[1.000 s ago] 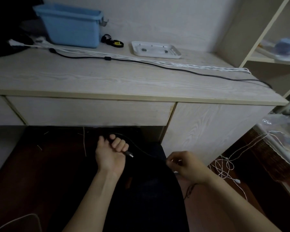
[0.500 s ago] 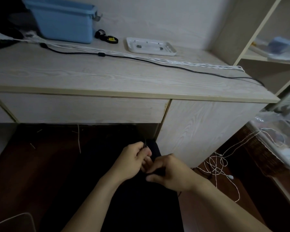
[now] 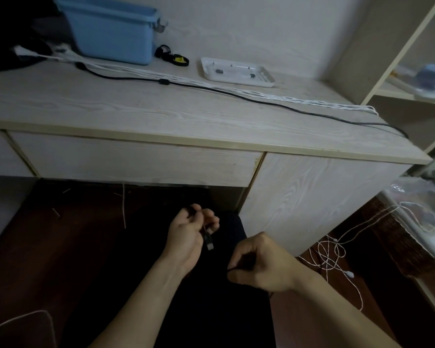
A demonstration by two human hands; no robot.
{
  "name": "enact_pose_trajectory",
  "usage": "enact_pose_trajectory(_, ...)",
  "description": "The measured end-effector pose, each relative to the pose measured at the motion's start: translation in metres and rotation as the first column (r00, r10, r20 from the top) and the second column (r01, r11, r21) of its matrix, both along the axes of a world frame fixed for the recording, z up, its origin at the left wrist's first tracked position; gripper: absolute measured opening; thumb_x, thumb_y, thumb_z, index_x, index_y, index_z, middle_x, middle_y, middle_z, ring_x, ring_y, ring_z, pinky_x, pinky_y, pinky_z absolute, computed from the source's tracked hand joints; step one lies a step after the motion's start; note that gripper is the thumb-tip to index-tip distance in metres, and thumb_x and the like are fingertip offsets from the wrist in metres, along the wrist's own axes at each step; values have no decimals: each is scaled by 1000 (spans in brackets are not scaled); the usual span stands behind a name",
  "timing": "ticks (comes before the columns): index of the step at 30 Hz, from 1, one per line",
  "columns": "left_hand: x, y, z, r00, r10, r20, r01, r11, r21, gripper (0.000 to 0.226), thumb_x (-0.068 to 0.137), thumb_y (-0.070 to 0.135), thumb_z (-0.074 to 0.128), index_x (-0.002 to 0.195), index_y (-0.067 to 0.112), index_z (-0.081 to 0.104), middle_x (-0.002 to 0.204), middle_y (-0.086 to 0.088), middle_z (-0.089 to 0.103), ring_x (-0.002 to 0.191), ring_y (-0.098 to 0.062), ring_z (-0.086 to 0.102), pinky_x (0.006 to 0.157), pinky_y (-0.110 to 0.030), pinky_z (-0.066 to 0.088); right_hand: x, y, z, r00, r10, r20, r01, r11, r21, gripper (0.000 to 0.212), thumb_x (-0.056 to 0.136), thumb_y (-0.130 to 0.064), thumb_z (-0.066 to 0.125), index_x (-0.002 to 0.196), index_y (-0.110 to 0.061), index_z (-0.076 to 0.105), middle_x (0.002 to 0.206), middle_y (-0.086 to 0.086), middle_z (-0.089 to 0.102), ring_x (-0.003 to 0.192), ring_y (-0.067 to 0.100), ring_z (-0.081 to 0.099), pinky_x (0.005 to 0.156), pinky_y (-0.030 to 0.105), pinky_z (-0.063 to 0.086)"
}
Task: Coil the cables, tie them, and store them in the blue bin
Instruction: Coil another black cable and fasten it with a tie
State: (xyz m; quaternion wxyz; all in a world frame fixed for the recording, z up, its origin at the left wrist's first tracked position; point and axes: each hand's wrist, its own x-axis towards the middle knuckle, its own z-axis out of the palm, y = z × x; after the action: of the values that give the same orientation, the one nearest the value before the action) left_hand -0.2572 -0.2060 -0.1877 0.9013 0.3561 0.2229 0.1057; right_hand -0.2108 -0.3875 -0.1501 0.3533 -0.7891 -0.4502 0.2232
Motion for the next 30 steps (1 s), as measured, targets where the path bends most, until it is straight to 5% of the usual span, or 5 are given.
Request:
enact_pose_trajectory(4,-9,-6,6,922,-372,-112,377,789,485,16,102,1,42,102,7,57,87,-10,71,84,-24,68,79,-34,52,2,1,0,984,-149,102,137,984,114,8,84,-23,78,86,-16,77,82,-13,73,73,2,68,69,14,50)
enact_pose_trajectory(7,-14,-9,17,799,-586,-136,550,621,558,20,103,6,40,96,4,58,76,-11,68,62,-27,63,56,-33,48,8,-4,2,953,-287,97,266,946,187,16,80,-32,81,85,-18,76,75,-10,72,68,7,69,62,19,52)
enact_pose_trajectory(13,-17,-4,22,654,-742,-149,740,587,328,54,102,53,30,88,8,57,55,-1,29,37,-10,20,38,-24,17,18,-7,-4,895,-388,219,347,916,203,43,73,-55,74,98,-20,72,92,-11,60,80,9,61,63,11,45)
enact_pose_trajectory(22,-15,-8,16,717,-688,110,690,723,22,39,102,38,38,71,16,48,53,4,22,38,-8,20,36,-21,24,18,-3,-8,853,-253,-456,374,906,196,55,99,-41,46,87,12,56,62,8,56,60,22,58,65,31,48)
enact_pose_trajectory(30,-15,-6,13,704,-703,100,709,704,-40,34,100,27,37,69,16,46,60,2,21,53,-14,21,52,-26,29,8,10,-5,736,-272,-620,494,841,219,37,94,-34,54,58,-24,58,46,-2,28,38,12,27,43,24,32)
